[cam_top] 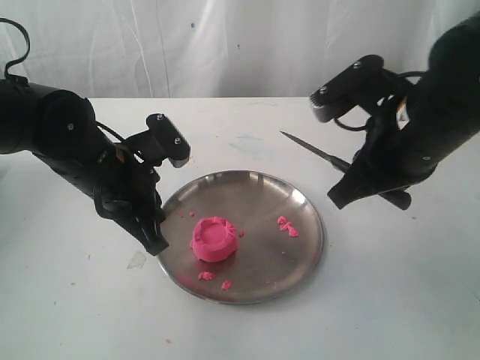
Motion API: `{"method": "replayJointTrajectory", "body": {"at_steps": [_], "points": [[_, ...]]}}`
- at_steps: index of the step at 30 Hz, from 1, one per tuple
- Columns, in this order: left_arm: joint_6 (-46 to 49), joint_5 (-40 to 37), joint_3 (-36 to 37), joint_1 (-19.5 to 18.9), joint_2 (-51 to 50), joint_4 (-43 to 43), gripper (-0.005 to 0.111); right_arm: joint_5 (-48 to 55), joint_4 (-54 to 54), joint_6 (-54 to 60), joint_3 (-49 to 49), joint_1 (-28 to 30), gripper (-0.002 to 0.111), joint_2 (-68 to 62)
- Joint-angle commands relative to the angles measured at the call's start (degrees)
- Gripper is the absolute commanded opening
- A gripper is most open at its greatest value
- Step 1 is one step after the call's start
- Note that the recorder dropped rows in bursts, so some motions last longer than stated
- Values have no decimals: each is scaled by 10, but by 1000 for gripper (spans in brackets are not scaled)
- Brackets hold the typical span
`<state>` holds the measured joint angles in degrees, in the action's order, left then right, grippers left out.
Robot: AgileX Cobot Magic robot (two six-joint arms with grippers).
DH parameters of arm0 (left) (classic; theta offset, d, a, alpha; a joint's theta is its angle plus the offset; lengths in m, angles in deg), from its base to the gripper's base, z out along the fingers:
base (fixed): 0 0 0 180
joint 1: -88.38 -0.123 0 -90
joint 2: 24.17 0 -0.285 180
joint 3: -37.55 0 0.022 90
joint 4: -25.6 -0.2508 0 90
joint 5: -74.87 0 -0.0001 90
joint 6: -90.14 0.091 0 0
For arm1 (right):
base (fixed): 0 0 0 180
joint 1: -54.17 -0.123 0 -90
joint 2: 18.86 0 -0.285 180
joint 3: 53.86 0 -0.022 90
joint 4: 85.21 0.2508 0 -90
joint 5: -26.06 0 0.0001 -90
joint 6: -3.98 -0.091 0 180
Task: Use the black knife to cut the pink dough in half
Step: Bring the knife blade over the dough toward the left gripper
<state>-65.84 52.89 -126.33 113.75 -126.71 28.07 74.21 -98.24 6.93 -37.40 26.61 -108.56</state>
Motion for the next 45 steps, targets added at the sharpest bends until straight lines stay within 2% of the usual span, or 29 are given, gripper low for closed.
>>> {"method": "replayJointTrajectory", "body": {"at_steps": [1,3,6,10,15,21,27,33,40,45], "points": [[-2,-3,4,-1,2,5,0,-13,223,188,2,86,0,4],[-18,13,4,-1,2,16,0,-10,316,275,2,102,0,-4],[-63,56,4,-1,11,17,0,4,386,364,2,103,0,-21],[-61,107,4,-1,33,17,0,5,453,436,2,103,0,-52],[18,156,4,-1,40,17,0,-16,485,469,2,98,0,-88],[17,253,8,-2,36,15,0,-31,490,496,2,73,0,-121],[-12,369,63,-23,4,2,0,-34,492,535,8,69,0,-123],[-80,382,67,-17,7,-16,0,-80,497,569,49,69,0,-123],[-128,372,74,-17,0,-35,0,-51,507,600,50,66,0,-127],[-176,384,97,-17,0,-44,0,-69,502,604,61,53,0,-132]]}}
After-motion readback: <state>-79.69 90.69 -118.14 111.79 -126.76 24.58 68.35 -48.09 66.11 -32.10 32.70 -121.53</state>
